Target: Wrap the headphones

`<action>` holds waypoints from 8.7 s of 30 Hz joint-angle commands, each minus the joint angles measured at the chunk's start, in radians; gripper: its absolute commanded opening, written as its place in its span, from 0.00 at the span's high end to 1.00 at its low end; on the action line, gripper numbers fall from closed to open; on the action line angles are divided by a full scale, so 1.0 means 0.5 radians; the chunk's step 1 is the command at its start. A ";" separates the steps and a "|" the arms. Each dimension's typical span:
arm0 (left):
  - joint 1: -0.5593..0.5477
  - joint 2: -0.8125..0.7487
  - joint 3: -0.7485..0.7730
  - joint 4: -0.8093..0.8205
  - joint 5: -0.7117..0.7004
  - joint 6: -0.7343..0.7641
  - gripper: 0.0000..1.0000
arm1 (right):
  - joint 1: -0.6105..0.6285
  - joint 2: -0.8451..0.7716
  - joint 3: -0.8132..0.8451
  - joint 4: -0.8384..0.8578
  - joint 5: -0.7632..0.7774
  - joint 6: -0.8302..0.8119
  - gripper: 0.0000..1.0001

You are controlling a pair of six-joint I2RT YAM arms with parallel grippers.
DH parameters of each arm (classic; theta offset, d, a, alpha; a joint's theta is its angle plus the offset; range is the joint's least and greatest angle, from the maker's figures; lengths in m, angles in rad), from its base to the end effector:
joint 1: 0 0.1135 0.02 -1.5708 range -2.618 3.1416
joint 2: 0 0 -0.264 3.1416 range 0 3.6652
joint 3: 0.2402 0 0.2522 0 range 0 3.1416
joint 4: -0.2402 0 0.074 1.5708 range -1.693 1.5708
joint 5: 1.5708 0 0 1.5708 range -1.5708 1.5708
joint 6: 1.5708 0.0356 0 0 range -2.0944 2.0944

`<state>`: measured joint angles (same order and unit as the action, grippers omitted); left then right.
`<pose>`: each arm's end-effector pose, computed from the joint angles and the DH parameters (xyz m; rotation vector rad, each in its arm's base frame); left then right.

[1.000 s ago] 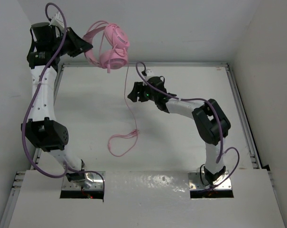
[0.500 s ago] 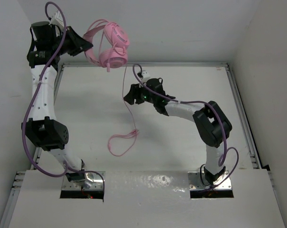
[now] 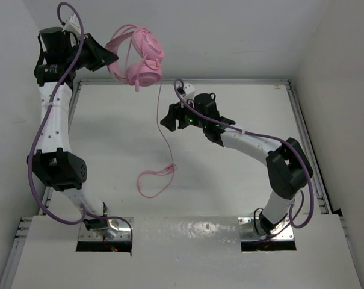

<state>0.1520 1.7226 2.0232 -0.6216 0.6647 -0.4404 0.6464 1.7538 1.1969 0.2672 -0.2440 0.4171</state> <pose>0.3720 0.0348 0.4721 -0.0993 1.9004 -0.8222 0.3235 0.2549 0.2635 -0.4016 1.9240 0.9466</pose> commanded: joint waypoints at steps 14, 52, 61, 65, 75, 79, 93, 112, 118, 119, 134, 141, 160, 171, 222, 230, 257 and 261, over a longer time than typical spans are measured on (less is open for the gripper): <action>0.012 -0.055 -0.039 0.252 0.198 -0.290 1.00 | 0.115 0.495 0.290 0.205 0.341 0.309 0.72; -0.396 0.037 -0.729 0.264 -0.930 1.068 1.00 | 0.790 0.426 1.441 -0.725 -0.242 -0.227 1.00; -0.451 -0.034 -0.978 0.375 -1.161 1.476 1.00 | 0.398 0.269 1.383 -0.909 -0.353 0.433 1.00; -0.460 -0.049 -0.987 0.390 -1.191 1.577 1.00 | 0.324 0.300 1.511 -1.126 -0.334 0.509 1.00; -0.491 -0.083 -1.015 0.366 -1.133 1.764 1.00 | -0.001 0.539 2.036 -2.138 -0.344 0.424 1.00; -0.506 -0.070 -0.905 0.302 -1.054 1.783 1.00 | -0.001 0.499 1.951 -2.351 0.259 0.133 1.00; -0.752 -0.110 -0.795 -0.066 -0.946 1.927 1.00 | -0.035 0.186 1.178 -0.949 1.304 -1.143 1.00; -0.694 -0.080 -0.117 -0.413 -0.201 1.062 1.00 | -0.237 0.088 0.282 -0.179 0.307 -0.295 0.32; -0.672 -0.040 0.236 -0.410 -0.234 0.899 1.00 | -0.237 0.180 0.119 0.017 0.227 -0.022 0.31; -0.669 -0.031 0.255 -0.410 -0.237 0.835 1.00 | -0.240 0.192 0.101 0.066 0.254 -0.003 0.31; -0.629 0.022 0.402 -0.279 -0.096 0.639 1.00 | -0.237 0.367 -0.185 0.150 0.476 0.304 0.32; -0.608 0.062 0.396 -0.236 -0.078 0.592 1.00 | -0.231 0.367 -0.264 0.122 0.644 0.439 0.43; -0.454 0.086 0.393 -0.113 -0.041 0.378 1.00 | -0.194 0.474 -0.216 0.015 0.709 0.549 0.69; -0.341 0.080 0.408 -0.101 0.002 0.375 1.00 | -0.185 0.471 -0.179 0.137 0.703 0.357 0.65; 0.015 0.209 -0.137 0.802 0.392 -0.745 1.00 | 0.575 0.536 0.217 0.107 0.601 -0.134 1.00; 0.000 0.111 -0.251 0.498 -0.086 -0.065 1.00 | 0.701 0.628 0.836 -0.488 0.356 -0.417 1.00; -0.387 -0.037 -0.803 0.538 -1.468 1.451 1.00 | 0.695 0.622 1.953 -2.724 0.509 0.234 1.00; -0.460 -0.070 -0.855 0.525 -1.391 1.555 1.00 | 0.695 0.509 1.865 -2.823 0.907 0.080 1.00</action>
<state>-0.0551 1.7527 1.6039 -0.4721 -0.0391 0.2836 0.9794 2.1395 2.0975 -1.0706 0.0322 0.5404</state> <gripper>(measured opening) 0.095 0.124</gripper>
